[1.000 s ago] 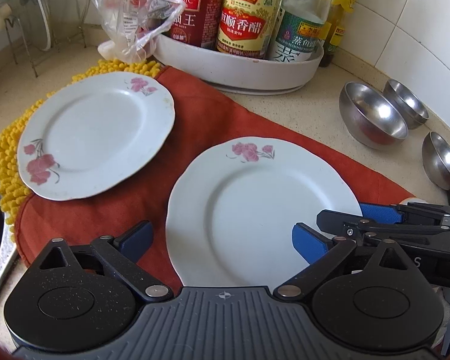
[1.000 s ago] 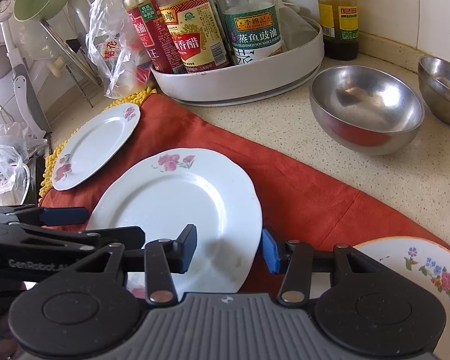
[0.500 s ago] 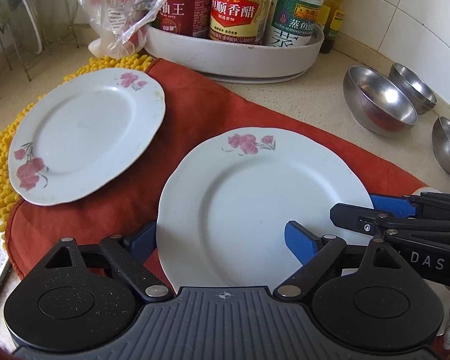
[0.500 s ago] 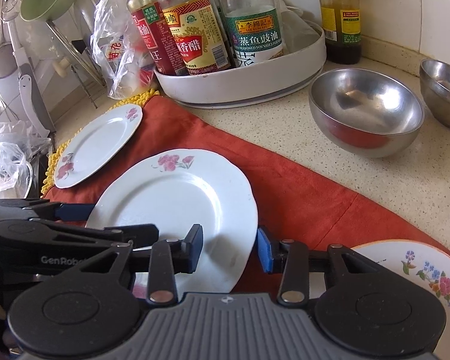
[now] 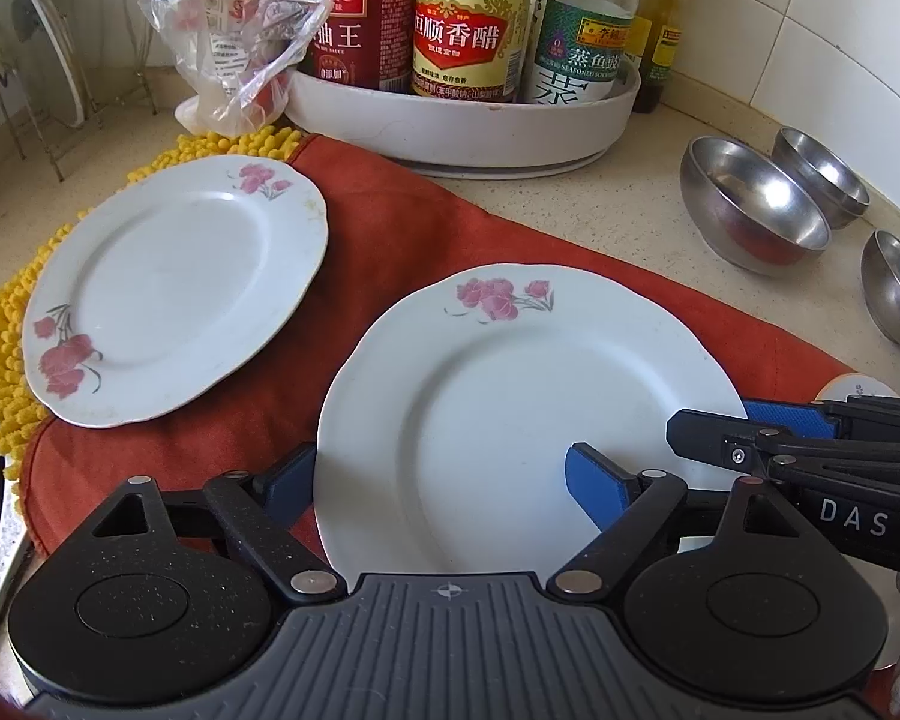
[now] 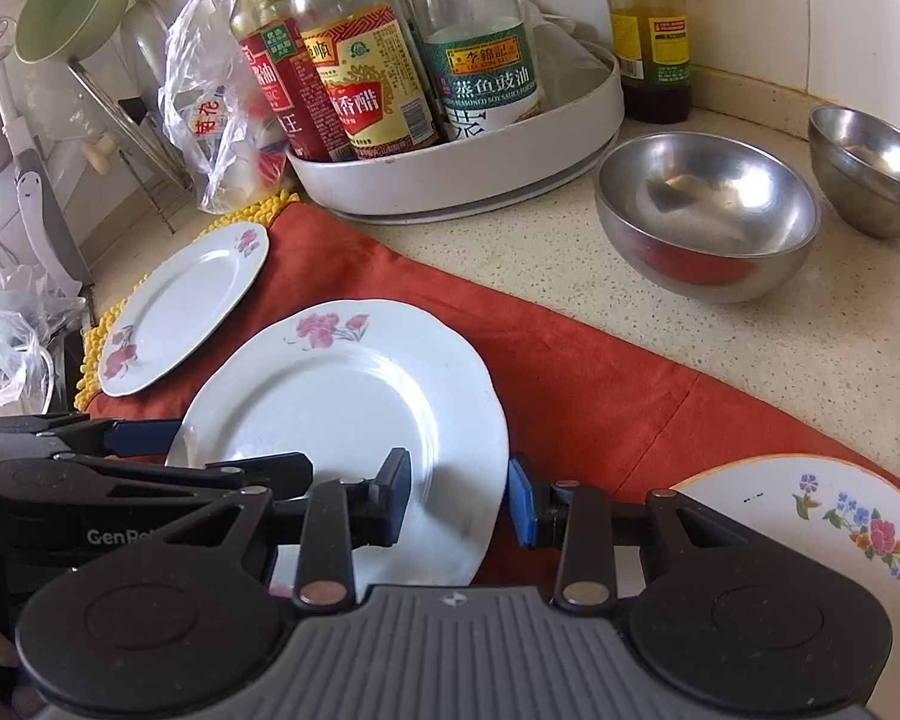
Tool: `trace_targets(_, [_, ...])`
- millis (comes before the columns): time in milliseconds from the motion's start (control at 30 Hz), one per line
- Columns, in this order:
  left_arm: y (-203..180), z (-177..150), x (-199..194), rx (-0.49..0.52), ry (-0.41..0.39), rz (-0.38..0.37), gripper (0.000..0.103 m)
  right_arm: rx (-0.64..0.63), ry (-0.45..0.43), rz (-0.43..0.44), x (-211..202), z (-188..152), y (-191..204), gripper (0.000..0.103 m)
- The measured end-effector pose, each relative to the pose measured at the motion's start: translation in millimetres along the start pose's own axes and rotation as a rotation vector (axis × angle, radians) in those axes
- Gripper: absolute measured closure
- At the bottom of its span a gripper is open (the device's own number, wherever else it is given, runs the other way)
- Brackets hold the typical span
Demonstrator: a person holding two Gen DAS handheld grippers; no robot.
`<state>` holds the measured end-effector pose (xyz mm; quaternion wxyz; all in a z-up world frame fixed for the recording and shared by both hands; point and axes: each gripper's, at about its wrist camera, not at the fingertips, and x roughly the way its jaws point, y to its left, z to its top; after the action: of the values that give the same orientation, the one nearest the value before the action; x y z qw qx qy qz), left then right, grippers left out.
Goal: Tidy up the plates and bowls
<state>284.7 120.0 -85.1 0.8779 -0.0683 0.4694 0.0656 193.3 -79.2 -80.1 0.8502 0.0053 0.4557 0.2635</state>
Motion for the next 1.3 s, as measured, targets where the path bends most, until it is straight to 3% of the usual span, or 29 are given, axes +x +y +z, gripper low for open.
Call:
trace_targets(700, [-17.4, 7.5, -18.6, 0.073, -0.049, -0.056, 0.012, 0.088, -0.094, -0.056, -42.7, -3.8, -6.4, 0.066])
trace_targets(1300, [-96.1, 8.1, -15.7, 0.298, -0.046, -0.218, 0.012, 0.297, -0.158, -0.236, -102.4, -47.3, -54.2, 0.066])
